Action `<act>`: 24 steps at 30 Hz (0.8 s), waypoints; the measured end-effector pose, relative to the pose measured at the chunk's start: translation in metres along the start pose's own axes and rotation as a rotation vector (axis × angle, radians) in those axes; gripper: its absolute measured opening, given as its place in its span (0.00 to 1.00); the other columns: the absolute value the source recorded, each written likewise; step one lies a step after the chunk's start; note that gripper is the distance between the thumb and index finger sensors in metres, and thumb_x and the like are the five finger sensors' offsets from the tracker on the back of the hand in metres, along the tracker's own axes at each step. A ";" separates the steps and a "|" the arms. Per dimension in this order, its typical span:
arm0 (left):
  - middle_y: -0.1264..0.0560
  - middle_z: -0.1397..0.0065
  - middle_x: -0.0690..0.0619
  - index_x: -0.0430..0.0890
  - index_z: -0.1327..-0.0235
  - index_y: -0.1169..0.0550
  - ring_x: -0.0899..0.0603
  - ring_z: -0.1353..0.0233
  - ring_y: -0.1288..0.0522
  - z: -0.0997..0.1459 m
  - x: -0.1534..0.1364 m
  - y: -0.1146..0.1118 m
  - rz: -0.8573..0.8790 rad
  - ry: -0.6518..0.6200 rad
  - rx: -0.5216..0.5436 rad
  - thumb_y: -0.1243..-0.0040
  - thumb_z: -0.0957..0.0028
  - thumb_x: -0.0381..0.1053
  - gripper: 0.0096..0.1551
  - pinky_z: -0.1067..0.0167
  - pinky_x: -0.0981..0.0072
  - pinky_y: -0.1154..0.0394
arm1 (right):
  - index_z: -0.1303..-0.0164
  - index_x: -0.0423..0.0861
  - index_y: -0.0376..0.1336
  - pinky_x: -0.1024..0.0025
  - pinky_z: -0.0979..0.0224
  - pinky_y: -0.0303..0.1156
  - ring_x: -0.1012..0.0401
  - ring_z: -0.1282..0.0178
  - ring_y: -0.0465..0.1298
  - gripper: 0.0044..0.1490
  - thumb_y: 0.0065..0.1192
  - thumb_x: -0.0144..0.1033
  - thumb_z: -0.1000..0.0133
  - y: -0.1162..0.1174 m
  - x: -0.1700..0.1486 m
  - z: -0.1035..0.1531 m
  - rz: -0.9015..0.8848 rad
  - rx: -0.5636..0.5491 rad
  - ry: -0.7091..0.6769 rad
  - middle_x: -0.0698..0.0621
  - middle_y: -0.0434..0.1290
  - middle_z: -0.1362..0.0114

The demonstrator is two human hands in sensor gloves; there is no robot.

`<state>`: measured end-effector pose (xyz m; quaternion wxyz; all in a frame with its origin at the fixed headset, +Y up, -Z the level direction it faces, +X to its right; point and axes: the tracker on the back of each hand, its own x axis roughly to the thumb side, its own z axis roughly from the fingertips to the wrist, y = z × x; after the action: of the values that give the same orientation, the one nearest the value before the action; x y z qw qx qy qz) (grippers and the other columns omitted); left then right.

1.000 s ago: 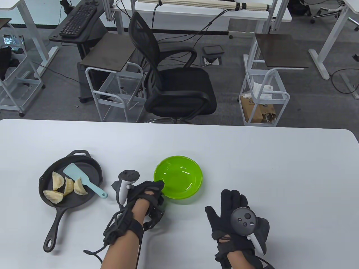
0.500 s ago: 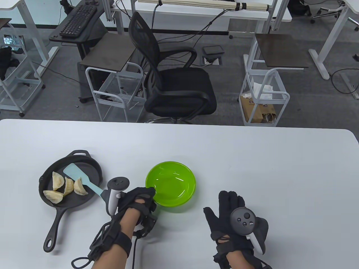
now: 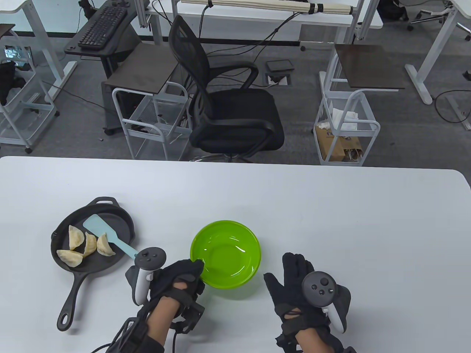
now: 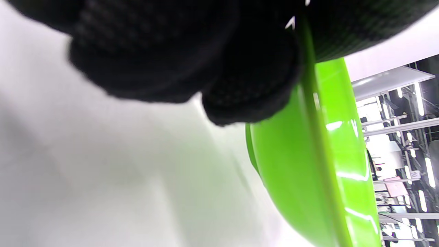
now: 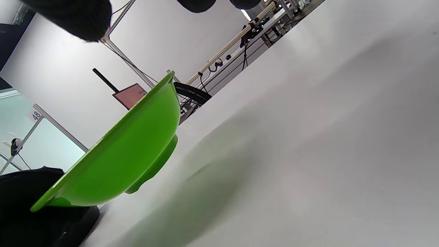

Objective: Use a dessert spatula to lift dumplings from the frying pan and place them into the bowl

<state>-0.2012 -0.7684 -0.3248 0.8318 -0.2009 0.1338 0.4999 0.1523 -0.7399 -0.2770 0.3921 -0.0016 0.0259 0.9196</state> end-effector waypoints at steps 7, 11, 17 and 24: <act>0.08 0.73 0.57 0.43 0.54 0.15 0.50 0.78 0.15 0.020 0.001 -0.005 -0.023 -0.050 -0.005 0.36 0.49 0.66 0.28 0.70 0.51 0.20 | 0.17 0.43 0.39 0.31 0.20 0.34 0.30 0.18 0.37 0.53 0.54 0.64 0.38 0.002 0.000 0.001 -0.037 0.011 -0.013 0.35 0.38 0.14; 0.08 0.74 0.58 0.43 0.54 0.15 0.50 0.78 0.15 0.027 -0.002 -0.004 -0.021 -0.069 0.007 0.36 0.49 0.66 0.28 0.69 0.50 0.20 | 0.17 0.43 0.39 0.31 0.20 0.35 0.30 0.18 0.38 0.53 0.53 0.64 0.38 0.003 0.000 0.002 -0.083 0.022 -0.020 0.35 0.39 0.14; 0.08 0.73 0.57 0.43 0.54 0.15 0.50 0.78 0.15 0.027 -0.003 -0.011 -0.034 -0.083 -0.005 0.36 0.49 0.65 0.28 0.68 0.50 0.19 | 0.17 0.43 0.40 0.31 0.20 0.38 0.30 0.18 0.41 0.53 0.53 0.65 0.38 0.006 -0.002 0.002 -0.164 0.057 -0.009 0.34 0.41 0.15; 0.08 0.73 0.57 0.43 0.53 0.15 0.50 0.77 0.14 0.027 0.000 -0.012 -0.048 -0.098 -0.013 0.36 0.49 0.65 0.28 0.66 0.49 0.19 | 0.18 0.41 0.39 0.31 0.20 0.44 0.29 0.19 0.49 0.54 0.55 0.65 0.37 0.015 -0.010 0.000 -0.323 0.152 0.046 0.33 0.48 0.16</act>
<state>-0.1903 -0.7608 -0.2981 0.8478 -0.1845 0.0846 0.4899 0.1482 -0.7570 -0.2765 0.5330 0.0025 0.1036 0.8398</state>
